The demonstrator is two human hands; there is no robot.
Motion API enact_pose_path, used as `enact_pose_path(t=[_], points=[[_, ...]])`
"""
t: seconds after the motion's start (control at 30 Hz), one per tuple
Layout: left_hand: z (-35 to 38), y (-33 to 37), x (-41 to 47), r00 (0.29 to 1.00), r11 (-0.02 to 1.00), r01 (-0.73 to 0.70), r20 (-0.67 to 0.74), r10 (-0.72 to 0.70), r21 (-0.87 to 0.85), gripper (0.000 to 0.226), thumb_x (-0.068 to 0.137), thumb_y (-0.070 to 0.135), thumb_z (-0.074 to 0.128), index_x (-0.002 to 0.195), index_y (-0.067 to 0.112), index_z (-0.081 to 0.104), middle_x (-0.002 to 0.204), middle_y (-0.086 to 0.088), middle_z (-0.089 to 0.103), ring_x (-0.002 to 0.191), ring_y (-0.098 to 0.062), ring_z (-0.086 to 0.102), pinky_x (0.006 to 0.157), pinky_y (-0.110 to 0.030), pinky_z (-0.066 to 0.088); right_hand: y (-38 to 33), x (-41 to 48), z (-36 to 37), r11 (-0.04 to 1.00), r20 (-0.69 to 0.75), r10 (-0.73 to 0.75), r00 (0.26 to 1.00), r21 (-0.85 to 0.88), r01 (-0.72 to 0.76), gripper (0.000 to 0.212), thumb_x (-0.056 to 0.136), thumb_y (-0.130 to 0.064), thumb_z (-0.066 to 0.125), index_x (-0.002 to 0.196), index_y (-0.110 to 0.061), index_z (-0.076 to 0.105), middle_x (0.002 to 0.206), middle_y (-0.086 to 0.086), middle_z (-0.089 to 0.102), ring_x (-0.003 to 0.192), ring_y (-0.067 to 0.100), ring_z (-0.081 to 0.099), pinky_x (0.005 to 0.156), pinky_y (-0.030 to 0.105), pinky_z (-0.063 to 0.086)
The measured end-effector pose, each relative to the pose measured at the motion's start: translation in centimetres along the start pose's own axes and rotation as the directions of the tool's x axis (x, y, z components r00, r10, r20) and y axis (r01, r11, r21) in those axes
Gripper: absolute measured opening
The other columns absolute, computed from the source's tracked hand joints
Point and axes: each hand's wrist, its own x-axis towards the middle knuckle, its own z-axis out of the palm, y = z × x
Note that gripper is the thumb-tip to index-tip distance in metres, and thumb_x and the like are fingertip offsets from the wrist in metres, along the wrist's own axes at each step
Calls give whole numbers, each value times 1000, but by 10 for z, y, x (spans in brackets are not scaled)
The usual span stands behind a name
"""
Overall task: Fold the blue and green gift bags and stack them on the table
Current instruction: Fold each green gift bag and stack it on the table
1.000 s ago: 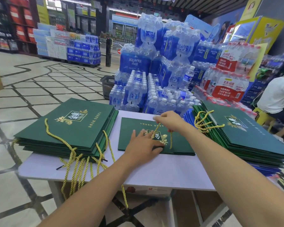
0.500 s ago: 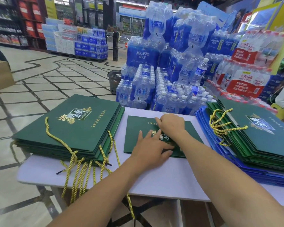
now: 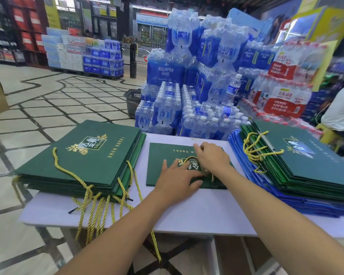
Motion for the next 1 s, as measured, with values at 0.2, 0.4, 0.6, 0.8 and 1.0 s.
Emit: enact_pose_path(t=[0.2,0.4,0.6,0.8,1.0], points=[[-10,1,0,998,999,-3,62,5,-42,67,86,82,50,144,49,46,155,8,46,153,-35,25,120,-69,8,35,-64,-13,997,52,77,996,-10,-77,55,100,-56,40,141,-21,52,140,10,57,127,35,50,102,48,44],[-21,5,-4,993,998,-5,116,12,-60,62,88,74,56,143,45,50,154,14,46,149,-29,31,119,-71,14,45,-102,-13,981,57,193,979,7,-194,64,99,-63,38,140,-14,47,138,18,54,126,41,47,102,49,41],[-19,2,-23,998,1000,-2,62,3,-8,80,83,83,50,153,49,30,165,14,28,153,-29,24,120,-71,11,48,-100,-39,878,-1,238,971,428,-215,43,97,-36,57,137,-20,56,141,9,49,126,30,50,104,45,45],[-40,7,-18,994,996,59,-89,-65,-68,64,99,50,51,156,49,22,163,16,32,143,-26,42,113,-67,34,22,-86,-93,698,-200,192,961,716,9,30,98,-16,57,127,-20,59,129,2,55,98,5,58,77,21,46],[-94,17,-1,926,944,7,-355,-130,-329,36,107,42,37,142,44,46,129,4,67,110,-29,63,89,-46,53,-11,-81,-130,418,-261,160,952,892,174,52,98,-65,40,133,-31,57,133,-6,59,123,13,56,107,43,46]])
